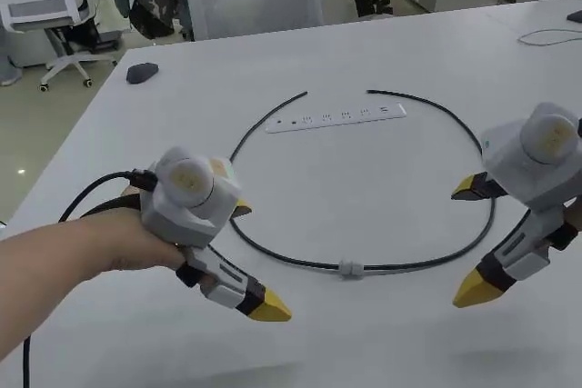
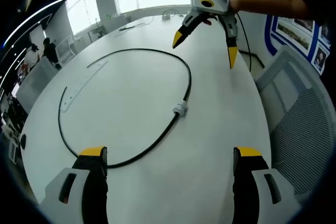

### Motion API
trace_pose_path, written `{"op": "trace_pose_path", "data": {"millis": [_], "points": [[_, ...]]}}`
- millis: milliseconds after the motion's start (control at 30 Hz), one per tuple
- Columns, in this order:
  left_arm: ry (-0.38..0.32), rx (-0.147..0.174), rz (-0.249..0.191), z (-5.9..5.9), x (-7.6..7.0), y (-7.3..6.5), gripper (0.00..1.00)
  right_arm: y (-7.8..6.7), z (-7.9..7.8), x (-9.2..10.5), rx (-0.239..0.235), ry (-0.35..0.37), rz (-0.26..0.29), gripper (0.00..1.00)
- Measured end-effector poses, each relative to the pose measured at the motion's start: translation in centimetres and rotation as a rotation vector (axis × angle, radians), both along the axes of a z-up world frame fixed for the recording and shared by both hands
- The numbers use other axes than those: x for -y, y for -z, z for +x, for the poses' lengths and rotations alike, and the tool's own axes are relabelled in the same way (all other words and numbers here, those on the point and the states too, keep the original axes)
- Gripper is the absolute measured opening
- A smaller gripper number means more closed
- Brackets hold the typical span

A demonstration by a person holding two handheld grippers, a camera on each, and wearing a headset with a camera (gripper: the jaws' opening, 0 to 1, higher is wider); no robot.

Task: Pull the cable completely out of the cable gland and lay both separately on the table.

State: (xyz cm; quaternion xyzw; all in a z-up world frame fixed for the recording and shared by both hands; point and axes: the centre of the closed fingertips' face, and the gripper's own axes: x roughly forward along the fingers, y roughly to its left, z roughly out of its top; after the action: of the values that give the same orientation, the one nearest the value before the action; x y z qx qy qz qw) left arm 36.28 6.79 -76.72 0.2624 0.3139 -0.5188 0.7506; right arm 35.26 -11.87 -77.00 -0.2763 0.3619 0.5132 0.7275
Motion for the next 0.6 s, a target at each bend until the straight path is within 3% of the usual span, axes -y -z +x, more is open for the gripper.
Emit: {"op": "trace_pose_path", "data": {"millis": [133, 200, 233, 300, 600], "points": [[-0.001, -0.003, -0.001, 0.1, 0.0, 0.1, 0.99, 0.0, -0.2, -0.1, 0.000, -0.012, 0.003, 0.99], [0.014, -0.001, 0.021, -0.1, -0.2, 0.4, 1.00, 0.1, -0.3, -0.1, 0.008, -0.031, -0.003, 0.99], [0.027, -0.002, 0.052, -0.3, -0.5, 0.8, 1.00, 0.2, -0.4, -0.1, 0.009, -0.035, -0.012, 0.99], [0.037, 0.003, 0.064, -0.4, -0.7, 1.0, 1.00, 0.2, -0.4, -0.1, 0.009, -0.037, -0.013, 0.99], [0.028, 0.029, 0.041, 0.1, -0.3, 0.3, 0.99, 0.1, -0.5, -0.8, -0.007, -0.043, 0.009, 0.99]]}}
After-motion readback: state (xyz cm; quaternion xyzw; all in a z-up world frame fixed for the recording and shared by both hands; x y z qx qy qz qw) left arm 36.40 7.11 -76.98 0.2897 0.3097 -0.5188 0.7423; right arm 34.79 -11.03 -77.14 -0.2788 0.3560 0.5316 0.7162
